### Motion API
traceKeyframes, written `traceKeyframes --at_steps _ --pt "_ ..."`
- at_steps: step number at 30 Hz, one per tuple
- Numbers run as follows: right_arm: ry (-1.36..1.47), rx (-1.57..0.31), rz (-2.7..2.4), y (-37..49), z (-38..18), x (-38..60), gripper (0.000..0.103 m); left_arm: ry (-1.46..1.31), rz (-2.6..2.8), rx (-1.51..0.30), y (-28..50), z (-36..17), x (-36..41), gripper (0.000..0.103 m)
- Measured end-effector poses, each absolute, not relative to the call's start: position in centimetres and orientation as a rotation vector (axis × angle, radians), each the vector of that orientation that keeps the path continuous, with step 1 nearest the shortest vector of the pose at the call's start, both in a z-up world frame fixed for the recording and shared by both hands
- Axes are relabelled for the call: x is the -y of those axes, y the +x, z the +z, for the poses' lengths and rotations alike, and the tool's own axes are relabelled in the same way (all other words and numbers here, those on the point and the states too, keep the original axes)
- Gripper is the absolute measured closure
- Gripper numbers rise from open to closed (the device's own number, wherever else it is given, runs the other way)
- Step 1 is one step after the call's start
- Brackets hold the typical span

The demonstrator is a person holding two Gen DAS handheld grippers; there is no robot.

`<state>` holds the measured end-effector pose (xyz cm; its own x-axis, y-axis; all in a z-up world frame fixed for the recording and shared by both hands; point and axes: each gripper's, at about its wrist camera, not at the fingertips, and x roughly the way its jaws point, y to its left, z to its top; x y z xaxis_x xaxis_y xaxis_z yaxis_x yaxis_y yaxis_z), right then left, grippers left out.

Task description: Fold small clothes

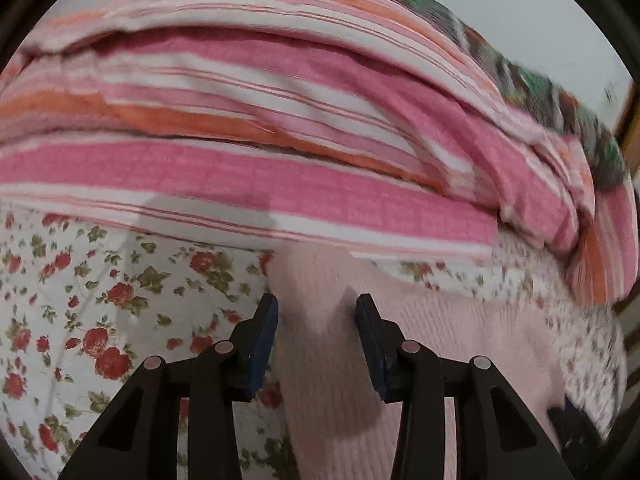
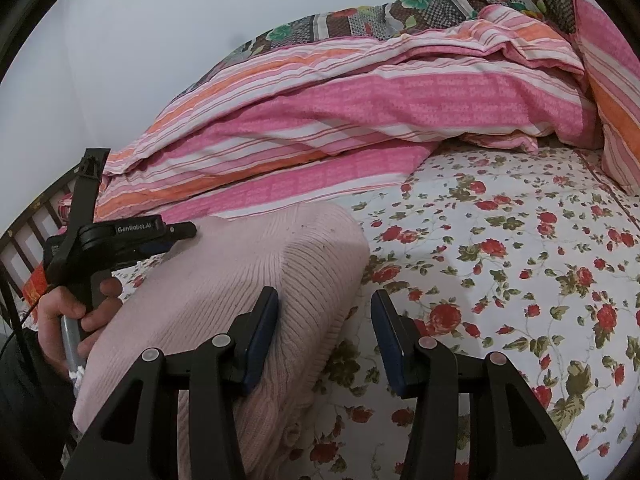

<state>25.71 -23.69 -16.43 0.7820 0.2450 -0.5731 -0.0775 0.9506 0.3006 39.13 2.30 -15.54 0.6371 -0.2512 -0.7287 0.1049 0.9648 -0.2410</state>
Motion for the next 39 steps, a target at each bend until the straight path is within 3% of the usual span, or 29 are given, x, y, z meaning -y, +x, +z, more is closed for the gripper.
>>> traceKeyframes --at_steps 7,17,39 --pt "0.272 -0.651 0.180 25.7 -16.4 23.7 0.056 -0.002 -0.254 -0.836 34.6 -15.6 0.5 0.064" --pt "0.273 -0.648 0.184 25.7 -16.3 23.7 0.056 -0.026 -0.288 -0.783 28.1 -15.0 0.0 0.055" --pt "0.212 -0.633 0.066 23.6 -16.0 22.8 0.054 -0.157 -0.392 -0.777 18.9 -15.9 -5.1 0.045"
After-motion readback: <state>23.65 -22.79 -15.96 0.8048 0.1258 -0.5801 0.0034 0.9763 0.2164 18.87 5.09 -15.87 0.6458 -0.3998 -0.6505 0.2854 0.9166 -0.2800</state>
